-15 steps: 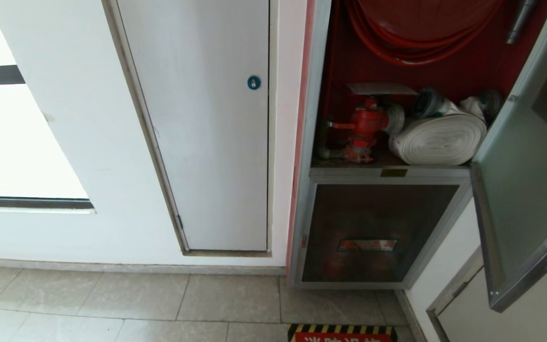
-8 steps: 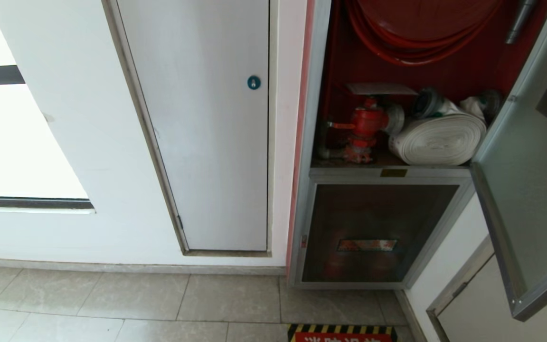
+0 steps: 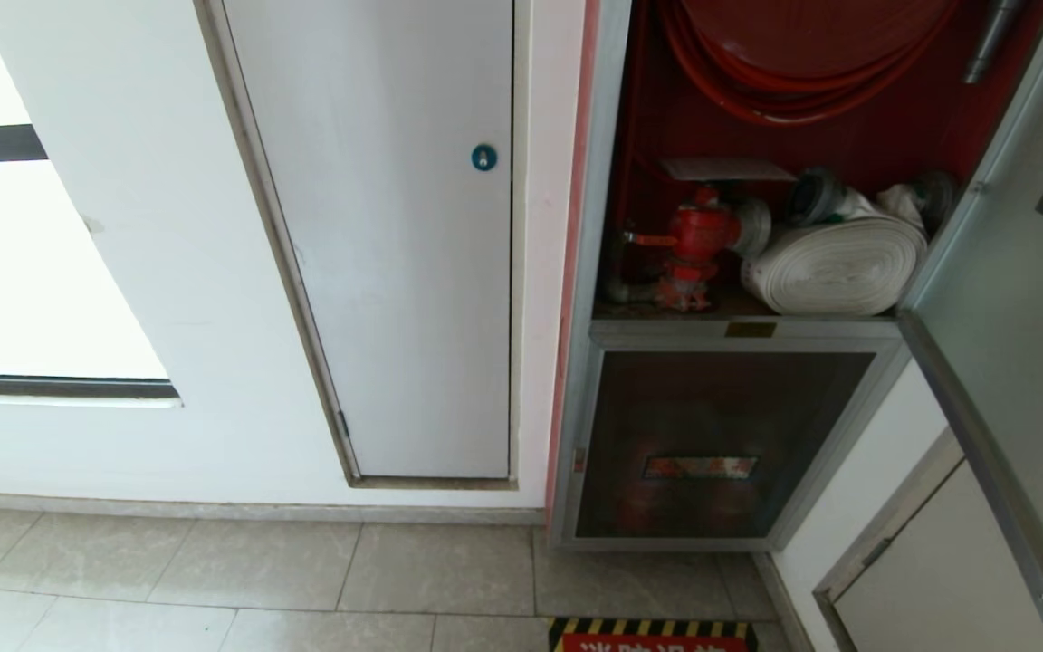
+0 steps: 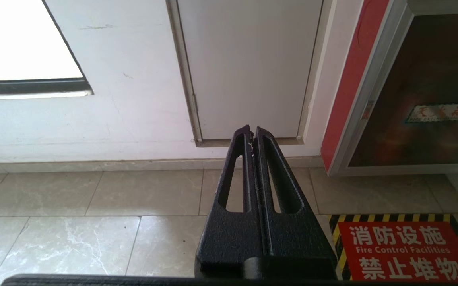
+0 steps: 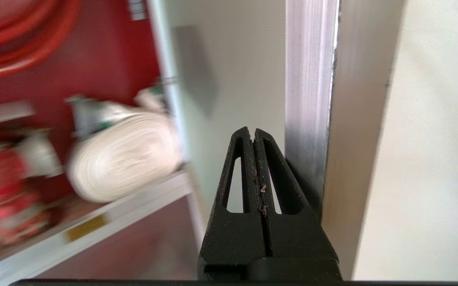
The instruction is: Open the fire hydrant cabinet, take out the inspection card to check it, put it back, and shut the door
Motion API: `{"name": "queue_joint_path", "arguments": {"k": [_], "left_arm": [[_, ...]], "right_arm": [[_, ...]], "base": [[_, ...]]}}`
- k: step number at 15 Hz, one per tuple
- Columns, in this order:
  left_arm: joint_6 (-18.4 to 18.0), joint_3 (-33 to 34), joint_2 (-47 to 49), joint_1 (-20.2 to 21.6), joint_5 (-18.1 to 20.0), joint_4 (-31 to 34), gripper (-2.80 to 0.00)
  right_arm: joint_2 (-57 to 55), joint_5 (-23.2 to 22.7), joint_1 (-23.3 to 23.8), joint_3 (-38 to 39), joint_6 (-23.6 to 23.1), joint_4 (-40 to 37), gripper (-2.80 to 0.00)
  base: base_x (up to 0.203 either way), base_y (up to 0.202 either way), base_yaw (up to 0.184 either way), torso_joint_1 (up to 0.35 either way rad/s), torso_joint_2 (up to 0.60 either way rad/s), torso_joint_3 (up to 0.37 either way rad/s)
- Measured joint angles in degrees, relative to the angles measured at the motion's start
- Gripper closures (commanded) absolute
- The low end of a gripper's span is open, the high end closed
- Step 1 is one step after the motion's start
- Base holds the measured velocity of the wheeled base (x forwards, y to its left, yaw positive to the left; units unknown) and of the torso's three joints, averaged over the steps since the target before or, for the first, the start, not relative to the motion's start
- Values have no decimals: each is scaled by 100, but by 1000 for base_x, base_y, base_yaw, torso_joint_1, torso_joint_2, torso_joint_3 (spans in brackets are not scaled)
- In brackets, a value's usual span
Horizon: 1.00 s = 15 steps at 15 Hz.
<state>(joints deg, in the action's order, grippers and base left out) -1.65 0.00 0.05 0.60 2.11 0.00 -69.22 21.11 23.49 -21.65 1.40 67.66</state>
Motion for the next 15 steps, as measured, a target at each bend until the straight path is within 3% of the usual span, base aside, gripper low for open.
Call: {"name": "queue_joint_path", "arguments": {"k": [4, 7, 12, 15], "left_arm": [[0, 0, 0, 0, 0, 0, 0], [-2, 0, 0, 0, 0, 0, 0], [-2, 0, 0, 0, 0, 0, 0], [0, 0, 0, 0, 0, 0, 0]], "right_arm": [[76, -386, 978, 41, 7, -8, 0], [72, -417, 1344, 38, 9, -55, 0], [63, -475, 1570, 93, 5, -57, 0], [273, -1216, 1441, 395, -4, -55, 0]], "base": [[0, 0, 0, 0, 0, 0], [0, 0, 0, 0, 0, 0], [0, 0, 0, 0, 0, 0], [0, 0, 0, 0, 0, 0]]}}
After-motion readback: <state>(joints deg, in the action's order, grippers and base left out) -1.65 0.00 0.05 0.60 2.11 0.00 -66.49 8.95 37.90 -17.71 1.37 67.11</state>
